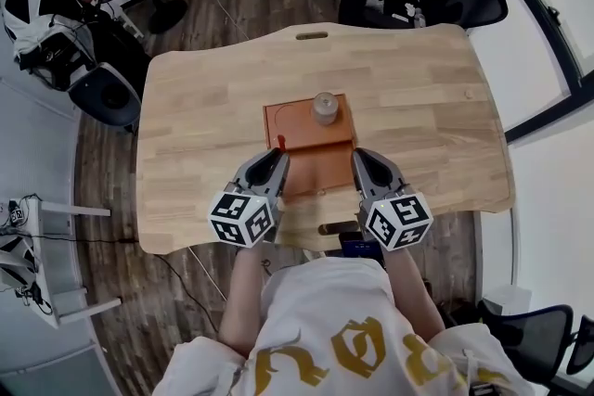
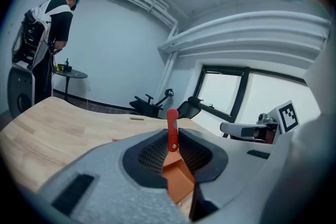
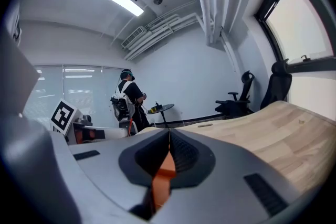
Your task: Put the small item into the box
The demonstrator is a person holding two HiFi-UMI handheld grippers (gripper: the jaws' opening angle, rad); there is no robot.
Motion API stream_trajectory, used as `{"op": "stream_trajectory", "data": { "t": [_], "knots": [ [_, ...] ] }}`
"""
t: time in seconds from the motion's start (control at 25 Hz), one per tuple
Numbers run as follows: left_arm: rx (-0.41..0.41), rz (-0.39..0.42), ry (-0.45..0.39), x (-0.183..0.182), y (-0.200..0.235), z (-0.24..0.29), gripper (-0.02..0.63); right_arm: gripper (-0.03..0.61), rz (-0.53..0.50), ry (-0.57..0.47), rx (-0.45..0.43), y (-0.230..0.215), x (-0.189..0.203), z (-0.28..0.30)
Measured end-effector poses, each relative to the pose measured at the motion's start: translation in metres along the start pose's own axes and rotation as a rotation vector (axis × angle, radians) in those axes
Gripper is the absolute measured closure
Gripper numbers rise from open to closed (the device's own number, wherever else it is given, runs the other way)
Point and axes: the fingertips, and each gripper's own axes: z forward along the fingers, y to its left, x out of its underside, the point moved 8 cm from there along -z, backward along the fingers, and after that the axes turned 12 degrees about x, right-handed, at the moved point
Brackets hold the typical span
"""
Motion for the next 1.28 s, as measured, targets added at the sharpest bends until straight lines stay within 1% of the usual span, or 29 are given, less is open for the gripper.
{"op": "stream_trajectory", "data": {
  "t": [0.08,0.2,0.4,0.88,1.04,1.16,1.28],
  "knots": [
    [-0.017,-0.01,-0.004,-0.001,0.007,0.002,0.552,0.566,-0.017,0.007,-0.016,0.001,0.002,0.008],
    [-0.029,-0.013,0.008,-0.004,0.013,0.008,0.552,0.566,-0.025,0.024,-0.017,-0.003,0.003,0.019],
    [-0.049,-0.039,0.037,0.008,0.025,0.008,0.552,0.566,-0.031,0.053,-0.011,-0.004,0.01,0.031],
    [-0.04,-0.083,0.105,0.027,0.037,0.024,0.552,0.566,-0.046,0.116,-0.003,-0.012,0.025,0.046],
    [-0.037,-0.109,0.152,0.038,0.04,0.03,0.552,0.566,-0.087,0.146,0.004,-0.015,0.032,0.049],
    [-0.032,-0.135,0.206,0.05,0.043,0.035,0.552,0.566,-0.083,0.166,0.008,-0.019,0.038,0.052],
    [-0.036,-0.143,0.248,0.058,0.045,0.041,0.552,0.566,-0.087,0.186,0.01,-0.026,0.043,0.055]
  ]
}}
